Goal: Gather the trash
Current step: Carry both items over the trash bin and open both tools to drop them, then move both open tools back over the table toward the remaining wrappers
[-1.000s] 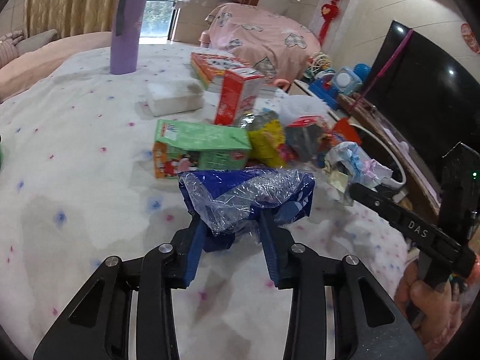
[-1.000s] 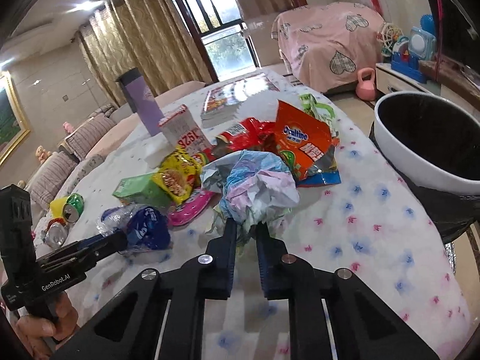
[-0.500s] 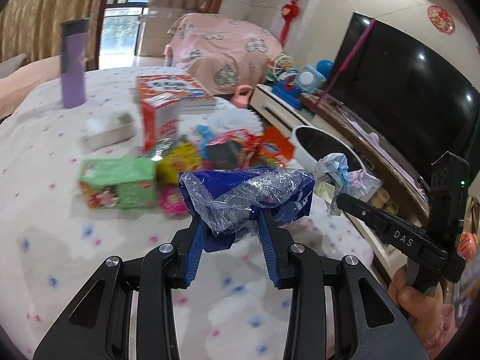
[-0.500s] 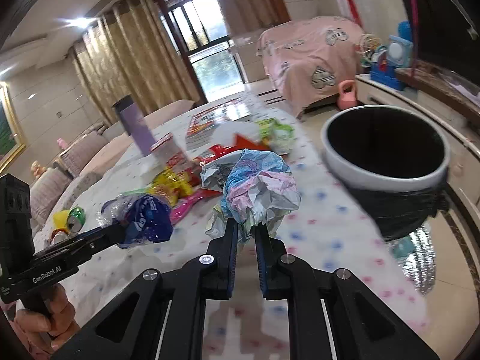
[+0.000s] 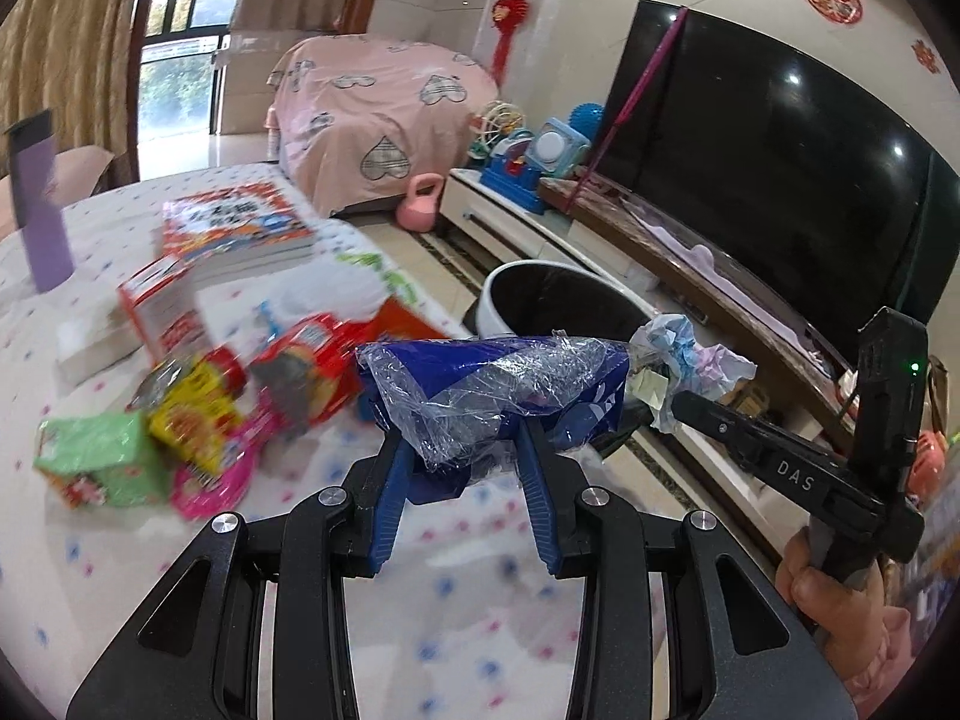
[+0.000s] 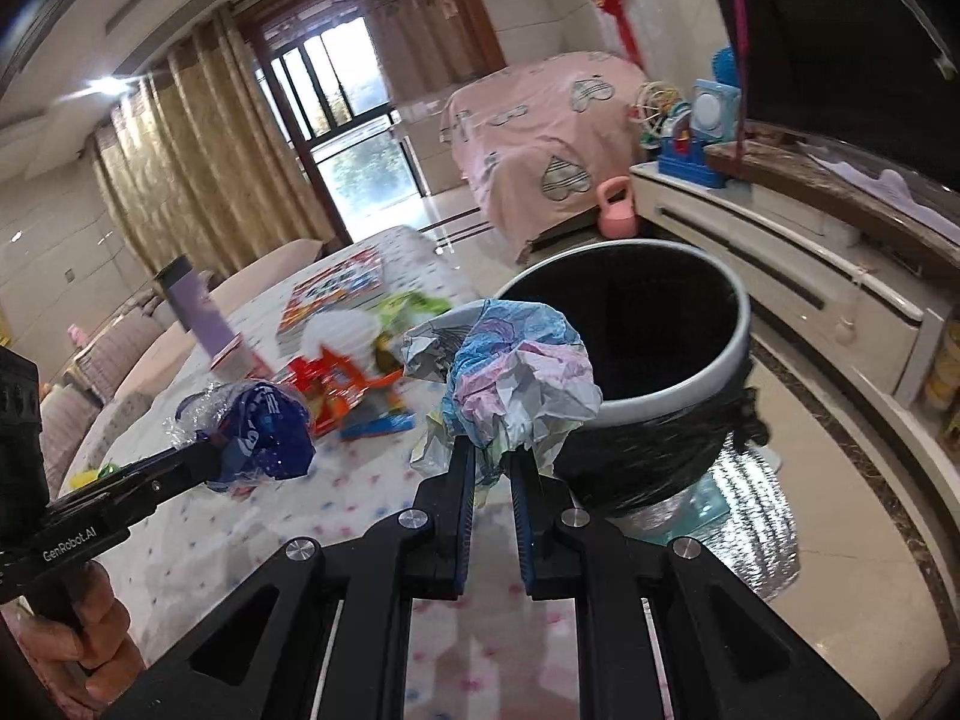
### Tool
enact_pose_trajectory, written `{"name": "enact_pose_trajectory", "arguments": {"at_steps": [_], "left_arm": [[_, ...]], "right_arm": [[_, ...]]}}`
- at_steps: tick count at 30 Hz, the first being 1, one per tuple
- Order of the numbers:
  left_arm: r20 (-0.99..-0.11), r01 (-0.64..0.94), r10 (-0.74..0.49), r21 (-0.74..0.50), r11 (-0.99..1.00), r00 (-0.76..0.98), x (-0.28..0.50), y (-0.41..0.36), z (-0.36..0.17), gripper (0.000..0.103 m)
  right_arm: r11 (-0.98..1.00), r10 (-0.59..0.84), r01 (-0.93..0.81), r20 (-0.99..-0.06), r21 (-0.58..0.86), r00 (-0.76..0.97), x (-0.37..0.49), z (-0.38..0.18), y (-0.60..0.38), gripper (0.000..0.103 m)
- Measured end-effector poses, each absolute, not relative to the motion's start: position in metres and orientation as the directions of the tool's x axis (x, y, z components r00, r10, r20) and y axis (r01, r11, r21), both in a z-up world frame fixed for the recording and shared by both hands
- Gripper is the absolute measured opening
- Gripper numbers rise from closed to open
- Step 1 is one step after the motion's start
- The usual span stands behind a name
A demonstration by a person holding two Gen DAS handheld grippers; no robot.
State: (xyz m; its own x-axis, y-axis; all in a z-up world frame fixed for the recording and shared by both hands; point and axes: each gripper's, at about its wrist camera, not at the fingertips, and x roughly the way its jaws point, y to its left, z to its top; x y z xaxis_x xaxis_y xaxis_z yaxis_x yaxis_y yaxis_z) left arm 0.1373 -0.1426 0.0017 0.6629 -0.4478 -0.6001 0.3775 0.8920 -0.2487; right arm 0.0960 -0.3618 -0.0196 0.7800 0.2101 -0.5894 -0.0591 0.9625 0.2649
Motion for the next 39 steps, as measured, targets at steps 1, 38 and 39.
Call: {"name": "enact_pose_trajectory", "arguments": {"at_steps": [1,38,39], "left_arm": [[-0.598,0.382,-0.450,-0.247,0.890,0.663,0.140,-0.146,0.003,0.034],[-0.709,0.386,-0.385,-0.171,0.906,0.590,0.247,-0.259,-0.016,0.068],[-0.706,0.385,-0.390,-0.177,0.906,0.592,0.244,-0.255,-0.014,0.069]], "right_arm": [[0.963,0.207,-0.057,-0.587,0.263,0.783,0.098,-0.018,-0.366,0.012],[0.980,0.174,-0.046,-0.717,0.195,0.675,0.204,-0.028,-0.447,0.050],[0.979,0.173,-0.042,-0.713,0.197,0.680,0.203,-0.027,-0.448,0.050]]}}
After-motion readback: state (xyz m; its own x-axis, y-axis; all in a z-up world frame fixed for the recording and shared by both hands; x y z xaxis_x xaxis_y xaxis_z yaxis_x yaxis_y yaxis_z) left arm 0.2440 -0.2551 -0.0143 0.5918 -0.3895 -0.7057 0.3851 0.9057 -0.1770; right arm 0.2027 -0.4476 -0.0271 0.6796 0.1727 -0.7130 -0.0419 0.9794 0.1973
